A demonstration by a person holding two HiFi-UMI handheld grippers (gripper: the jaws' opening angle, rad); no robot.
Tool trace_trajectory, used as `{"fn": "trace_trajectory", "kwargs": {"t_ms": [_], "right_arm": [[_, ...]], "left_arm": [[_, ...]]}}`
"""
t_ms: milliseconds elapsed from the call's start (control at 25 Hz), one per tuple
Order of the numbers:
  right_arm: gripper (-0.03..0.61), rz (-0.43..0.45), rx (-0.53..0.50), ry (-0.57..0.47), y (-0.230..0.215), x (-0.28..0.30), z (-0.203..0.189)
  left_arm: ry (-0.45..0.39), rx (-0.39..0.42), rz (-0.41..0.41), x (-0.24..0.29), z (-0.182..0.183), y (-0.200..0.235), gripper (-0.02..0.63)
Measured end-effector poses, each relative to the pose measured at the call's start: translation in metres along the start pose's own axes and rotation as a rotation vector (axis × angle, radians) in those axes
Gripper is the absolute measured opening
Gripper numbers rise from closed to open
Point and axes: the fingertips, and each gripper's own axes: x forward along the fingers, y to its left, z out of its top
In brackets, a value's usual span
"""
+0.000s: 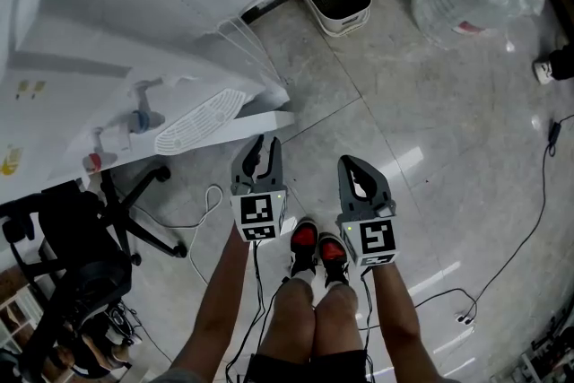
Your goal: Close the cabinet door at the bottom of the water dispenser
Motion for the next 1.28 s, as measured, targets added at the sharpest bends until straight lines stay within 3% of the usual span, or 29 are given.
{"fn": "trace_trajectory", "kwargs": {"t_ms": [160,1280], "right_arm": [[0.012,-0.007,-0.010,-0.016,-0.003,0.006,0.003],[0.012,-0.034,-0.029,-0.044,-0.014,0.025,-0.002]], "left_arm": [[-0.042,0.010,0.006,0.010,0.011,0.006,0.115],[-0.073,0.042,0.048,0.045,0.019,0.039,0.115]]}}
